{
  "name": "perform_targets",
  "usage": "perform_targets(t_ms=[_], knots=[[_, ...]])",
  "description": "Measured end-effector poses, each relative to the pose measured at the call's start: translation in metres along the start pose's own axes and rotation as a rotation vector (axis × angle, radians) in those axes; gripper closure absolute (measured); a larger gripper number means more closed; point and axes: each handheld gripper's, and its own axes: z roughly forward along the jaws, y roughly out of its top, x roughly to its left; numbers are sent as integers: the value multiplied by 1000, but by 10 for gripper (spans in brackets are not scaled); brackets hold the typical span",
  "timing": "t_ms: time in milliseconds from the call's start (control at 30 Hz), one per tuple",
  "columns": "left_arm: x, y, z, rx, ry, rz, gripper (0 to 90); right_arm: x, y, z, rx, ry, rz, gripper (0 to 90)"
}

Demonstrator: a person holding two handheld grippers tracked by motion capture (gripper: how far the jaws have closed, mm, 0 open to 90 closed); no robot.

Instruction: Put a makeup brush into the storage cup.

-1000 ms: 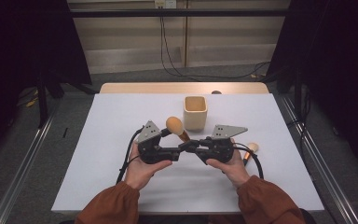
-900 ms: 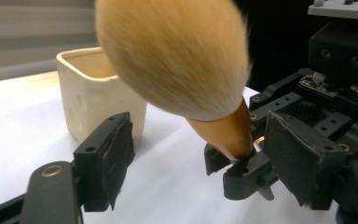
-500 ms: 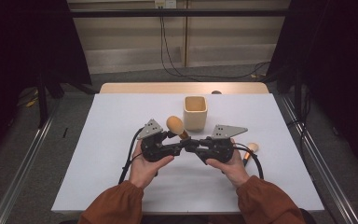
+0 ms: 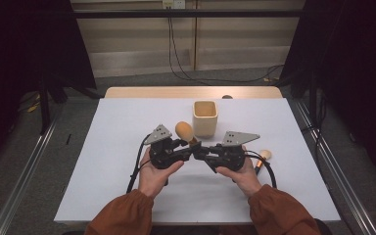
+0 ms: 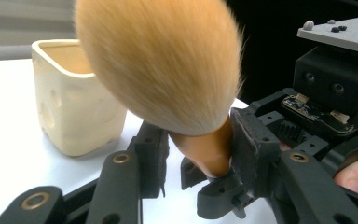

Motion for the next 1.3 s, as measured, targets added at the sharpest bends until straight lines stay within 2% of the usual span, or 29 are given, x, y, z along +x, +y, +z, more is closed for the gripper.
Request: perform_targets(t_ms=[200, 300, 433, 533, 700, 767, 800, 867, 933, 1300], knots=[[0, 0, 0, -11, -23, -23, 620, 0, 1, 1, -9, 4, 5, 747], [-1, 1, 1, -1, -23, 1, 628, 0, 0, 1, -2, 3, 4, 746], [-1, 2, 0, -4, -31, -3, 632, 0, 0, 1, -5, 4, 3, 744], [-2, 3, 0, 0, -38, 8, 635, 1, 0, 1, -10, 8, 5, 739], [-3, 6, -1, -3, -42, 10, 638, 1, 0, 2, -7, 14, 11, 663], [-4, 7, -1, 2, -45, 21, 638, 1, 0, 3, 1, 16, 22, 579], [-4, 7, -1, 7, -49, 22, 638, 1, 0, 3, 2, 13, 22, 575], [-3, 7, -1, 8, -48, 23, 638, 1, 0, 3, 7, 15, 36, 481], [-2, 7, -2, 8, -46, 22, 638, 1, 1, 2, 7, 9, 33, 477], [3, 10, -8, 5, -36, 12, 639, 1, 1, 1, 8, 28, 44, 338]])
